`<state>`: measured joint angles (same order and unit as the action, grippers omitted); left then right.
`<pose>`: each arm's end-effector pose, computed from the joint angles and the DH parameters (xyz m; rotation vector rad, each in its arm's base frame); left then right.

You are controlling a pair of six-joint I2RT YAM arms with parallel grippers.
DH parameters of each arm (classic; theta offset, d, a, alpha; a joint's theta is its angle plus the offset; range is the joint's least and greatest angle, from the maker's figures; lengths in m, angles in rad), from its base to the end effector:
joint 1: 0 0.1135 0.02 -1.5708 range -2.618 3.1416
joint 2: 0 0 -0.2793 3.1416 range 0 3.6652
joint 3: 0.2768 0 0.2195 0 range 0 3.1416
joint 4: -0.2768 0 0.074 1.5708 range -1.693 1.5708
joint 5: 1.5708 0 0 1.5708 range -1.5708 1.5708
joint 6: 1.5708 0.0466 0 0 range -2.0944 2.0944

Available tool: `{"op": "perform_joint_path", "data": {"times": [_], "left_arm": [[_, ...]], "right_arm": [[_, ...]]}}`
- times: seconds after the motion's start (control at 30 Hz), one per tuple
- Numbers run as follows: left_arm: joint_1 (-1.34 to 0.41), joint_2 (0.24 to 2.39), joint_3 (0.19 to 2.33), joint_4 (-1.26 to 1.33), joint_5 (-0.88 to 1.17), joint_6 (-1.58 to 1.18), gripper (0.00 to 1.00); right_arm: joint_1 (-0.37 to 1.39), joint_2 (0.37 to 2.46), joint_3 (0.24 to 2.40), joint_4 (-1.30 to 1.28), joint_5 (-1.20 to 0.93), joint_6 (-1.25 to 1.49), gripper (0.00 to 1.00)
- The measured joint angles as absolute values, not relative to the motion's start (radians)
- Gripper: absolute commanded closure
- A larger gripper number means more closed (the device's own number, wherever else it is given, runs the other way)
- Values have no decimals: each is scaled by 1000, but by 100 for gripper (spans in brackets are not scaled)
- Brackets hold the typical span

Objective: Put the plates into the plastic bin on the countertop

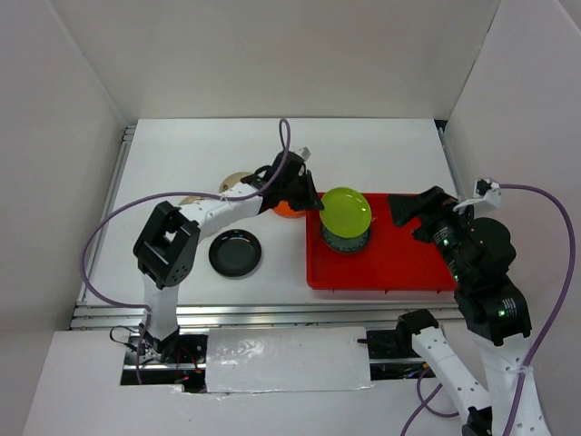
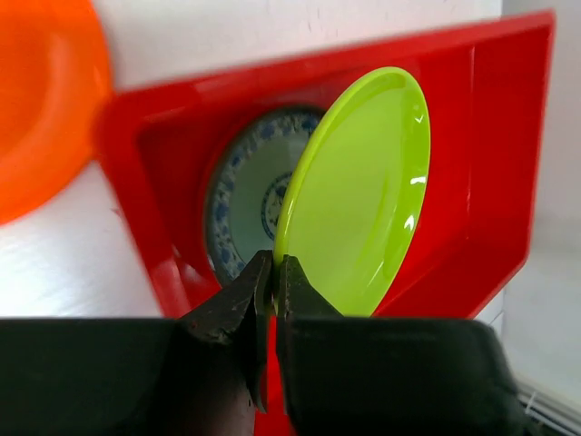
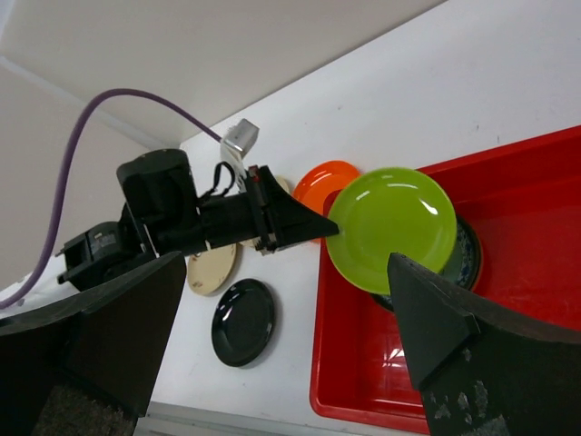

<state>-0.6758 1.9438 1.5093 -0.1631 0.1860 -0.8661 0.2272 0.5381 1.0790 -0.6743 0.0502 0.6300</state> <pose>0.3360 -0.2804 0.2717 -0.1084 2.3641 -1.0295 0.0490 0.0089 0.4008 0.3854 1.6968 0.5927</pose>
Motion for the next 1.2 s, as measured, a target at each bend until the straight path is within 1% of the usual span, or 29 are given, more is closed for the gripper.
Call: {"op": "perform_joint_path", "data": {"times": [0.27, 0.33, 0.47, 0.53, 0.57, 0.6, 0.63, 0.67, 0.7, 0.8, 0.83, 0.97, 1.1, 1.17, 1.2], "left_arm": [[-770, 2011, 1591, -202, 148, -865, 100], [-778, 2011, 1595, -216, 127, -865, 96], [-780, 2009, 1590, -255, 64, -865, 95], [-779, 2005, 1580, -269, 44, -866, 92], [-778, 2005, 1579, -278, 33, -866, 79], [-778, 2005, 1579, -285, 20, -866, 70], [-778, 2005, 1580, -294, 7, -868, 56], [-778, 2005, 1581, -298, 4, -862, 47], [-778, 2005, 1584, -307, -7, -862, 38], [-787, 2002, 1596, -330, -45, -867, 20], [-795, 1992, 1597, -335, -62, -865, 1], [-866, 1885, 1596, -356, -163, -859, 1], [-947, 1661, 1565, -364, -289, -843, 1], [-944, 1533, 1536, -371, -363, -867, 1], [-916, 1472, 1514, -384, -388, -889, 1]], "right_arm": [[226, 536, 1076, -674, 27, 630, 0], [226, 533, 1072, -675, 20, 630, 0], [226, 527, 1071, -673, 3, 630, 0], [226, 524, 1070, -673, -11, 631, 0], [226, 524, 1069, -672, -19, 631, 0], [226, 523, 1067, -668, -26, 632, 0], [226, 522, 1063, -666, -35, 635, 0], [226, 521, 1059, -664, -43, 635, 0], [226, 521, 1055, -665, -48, 635, 0], [226, 521, 1053, -665, -63, 635, 0], [226, 520, 1053, -666, -66, 635, 0], [226, 519, 1053, -665, -71, 635, 0], [225, 521, 1053, -664, -83, 635, 0], [225, 523, 1053, -658, -96, 635, 0], [225, 525, 1052, -653, -102, 635, 0]]}}
